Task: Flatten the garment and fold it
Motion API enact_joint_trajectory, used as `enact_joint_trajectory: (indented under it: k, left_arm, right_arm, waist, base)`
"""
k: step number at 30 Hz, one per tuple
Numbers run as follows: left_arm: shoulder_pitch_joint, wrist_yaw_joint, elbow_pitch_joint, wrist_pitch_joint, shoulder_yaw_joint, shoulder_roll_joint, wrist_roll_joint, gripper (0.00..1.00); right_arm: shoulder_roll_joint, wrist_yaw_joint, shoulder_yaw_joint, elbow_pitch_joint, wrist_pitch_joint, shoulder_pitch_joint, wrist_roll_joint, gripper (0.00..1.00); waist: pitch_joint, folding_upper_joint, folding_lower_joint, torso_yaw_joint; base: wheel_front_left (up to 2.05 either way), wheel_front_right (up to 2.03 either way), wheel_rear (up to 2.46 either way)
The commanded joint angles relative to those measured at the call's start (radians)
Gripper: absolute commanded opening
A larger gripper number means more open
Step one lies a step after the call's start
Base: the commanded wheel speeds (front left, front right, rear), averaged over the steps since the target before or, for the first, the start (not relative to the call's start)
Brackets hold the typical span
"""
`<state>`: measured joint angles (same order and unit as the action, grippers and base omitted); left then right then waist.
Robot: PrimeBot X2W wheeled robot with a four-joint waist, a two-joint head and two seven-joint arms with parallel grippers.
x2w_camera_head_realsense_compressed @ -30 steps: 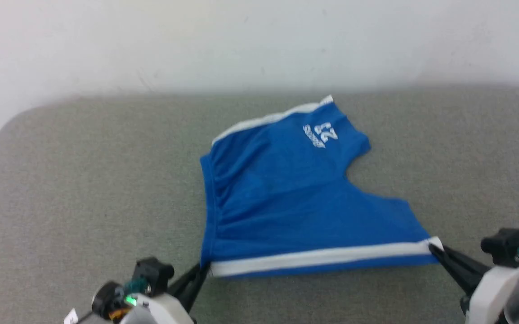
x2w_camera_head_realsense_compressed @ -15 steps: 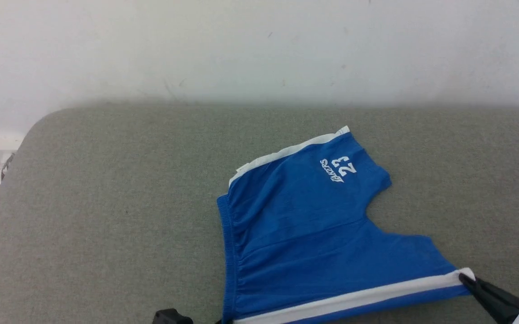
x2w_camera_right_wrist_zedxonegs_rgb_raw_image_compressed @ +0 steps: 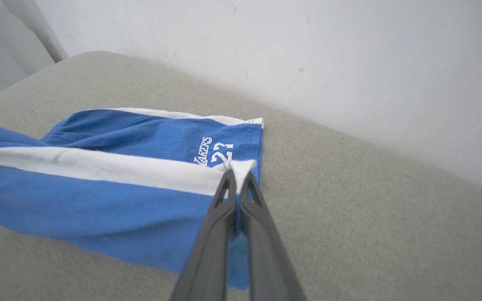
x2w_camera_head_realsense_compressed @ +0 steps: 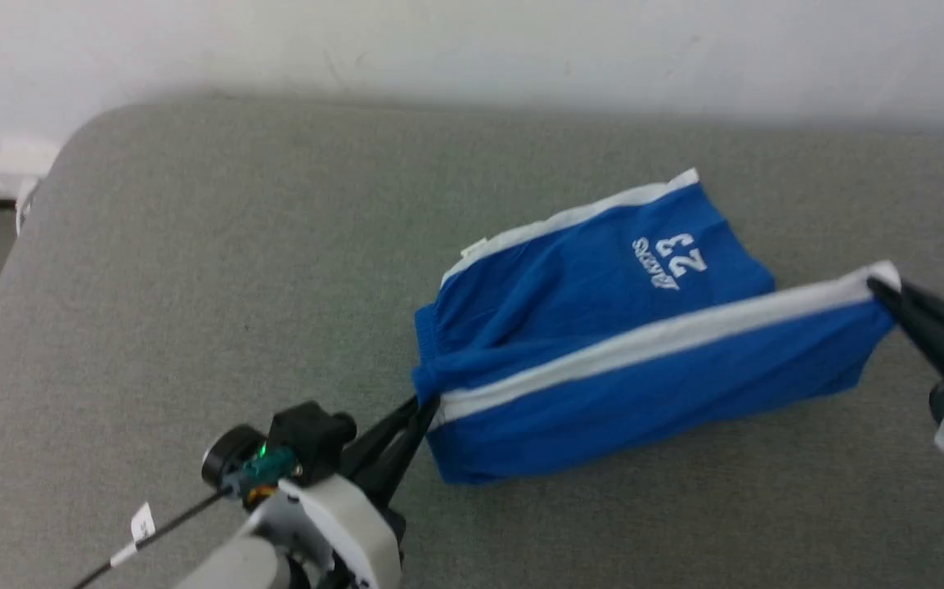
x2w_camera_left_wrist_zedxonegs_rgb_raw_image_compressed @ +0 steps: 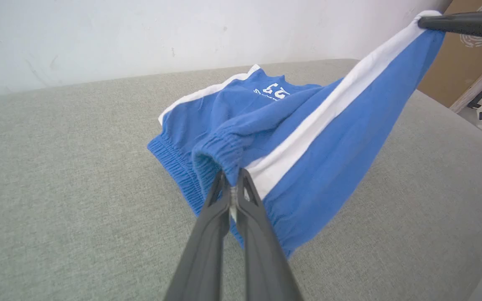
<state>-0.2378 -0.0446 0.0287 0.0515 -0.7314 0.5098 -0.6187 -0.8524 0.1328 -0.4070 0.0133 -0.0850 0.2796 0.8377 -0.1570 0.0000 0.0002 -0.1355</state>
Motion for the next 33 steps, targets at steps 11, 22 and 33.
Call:
enact_joint_trajectory:
  k: [11, 22, 33]
  left_arm:
    - [-0.235, 0.040, -0.059, 0.032, 0.051, -0.077, 0.015, 0.00]
    - [-0.416, 0.066, -0.283, 0.091, 0.063, -0.194, 0.018, 0.00]
    - [-0.487, 0.091, -0.472, 0.134, 0.032, -0.274, 0.028, 0.03]
  right_arm:
    - [0.080, -0.002, -0.076, 0.189, -0.220, 0.410, -0.061, 0.00]
    - [0.140, -0.002, -0.219, 0.456, -0.238, 0.681, -0.151, 0.00]
    - [0.185, -0.002, -0.319, 0.639, -0.110, 0.767, -0.172, 0.08]
  waist:
    - [-0.263, 0.0000, -0.0002, -0.117]
    - [-0.348, 0.0000, -0.0002, -0.156]
    - [-0.369, 0.0000, -0.0002, -0.155]
  base:
    - [0.00, 0.00, 0.00]
    - [0.00, 0.00, 0.00]
    - [0.00, 0.00, 0.00]
